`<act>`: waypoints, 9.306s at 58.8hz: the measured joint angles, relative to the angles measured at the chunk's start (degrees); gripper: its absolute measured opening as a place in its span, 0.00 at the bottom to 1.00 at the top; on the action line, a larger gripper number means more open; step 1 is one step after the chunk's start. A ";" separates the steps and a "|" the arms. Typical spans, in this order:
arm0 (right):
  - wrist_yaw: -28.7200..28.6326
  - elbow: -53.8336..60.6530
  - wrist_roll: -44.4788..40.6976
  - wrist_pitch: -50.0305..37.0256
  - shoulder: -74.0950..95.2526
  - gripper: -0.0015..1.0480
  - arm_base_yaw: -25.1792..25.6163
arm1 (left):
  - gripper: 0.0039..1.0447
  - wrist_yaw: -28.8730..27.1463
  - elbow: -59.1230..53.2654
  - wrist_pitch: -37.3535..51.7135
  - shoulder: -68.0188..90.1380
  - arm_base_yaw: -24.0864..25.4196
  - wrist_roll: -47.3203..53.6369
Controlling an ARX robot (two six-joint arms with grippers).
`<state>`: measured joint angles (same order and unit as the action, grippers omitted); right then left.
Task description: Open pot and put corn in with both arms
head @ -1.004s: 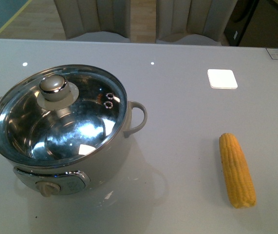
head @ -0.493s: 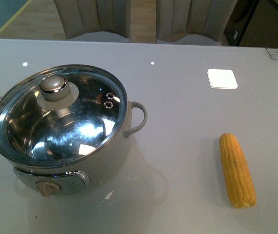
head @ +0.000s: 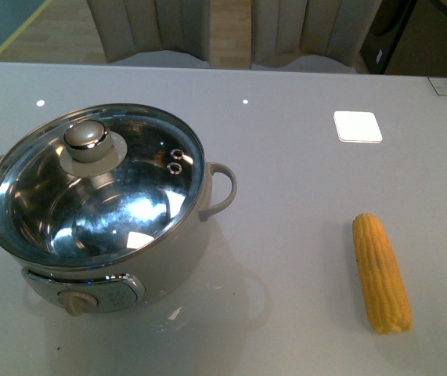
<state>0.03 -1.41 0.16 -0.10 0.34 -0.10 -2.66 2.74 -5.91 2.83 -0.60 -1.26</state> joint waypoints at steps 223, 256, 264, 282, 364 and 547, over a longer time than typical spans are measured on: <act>-0.02 0.00 0.00 0.02 -0.02 0.91 0.00 | 0.41 7.67 31.74 60.54 107.21 28.74 6.64; 0.00 0.00 0.00 0.02 -0.02 0.91 0.00 | 0.41 8.68 38.97 72.46 130.88 31.19 6.93; 0.00 0.00 0.00 0.02 -0.02 0.91 0.00 | 0.41 8.74 41.55 73.33 134.99 31.04 7.17; 0.00 0.00 0.00 0.02 -0.02 0.91 0.00 | 0.41 9.94 45.70 75.41 142.27 30.80 7.28; 0.00 0.00 0.00 0.02 -0.04 0.91 0.00 | 0.93 17.03 32.24 73.40 112.67 34.86 7.26; -2.78 -12.22 15.28 29.99 25.62 0.91 -0.39 | 0.79 2.64 -2.03 5.92 -2.49 0.72 1.38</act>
<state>-2.74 -13.63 15.44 29.89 25.96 -0.49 -0.01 0.71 0.01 0.34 0.12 0.12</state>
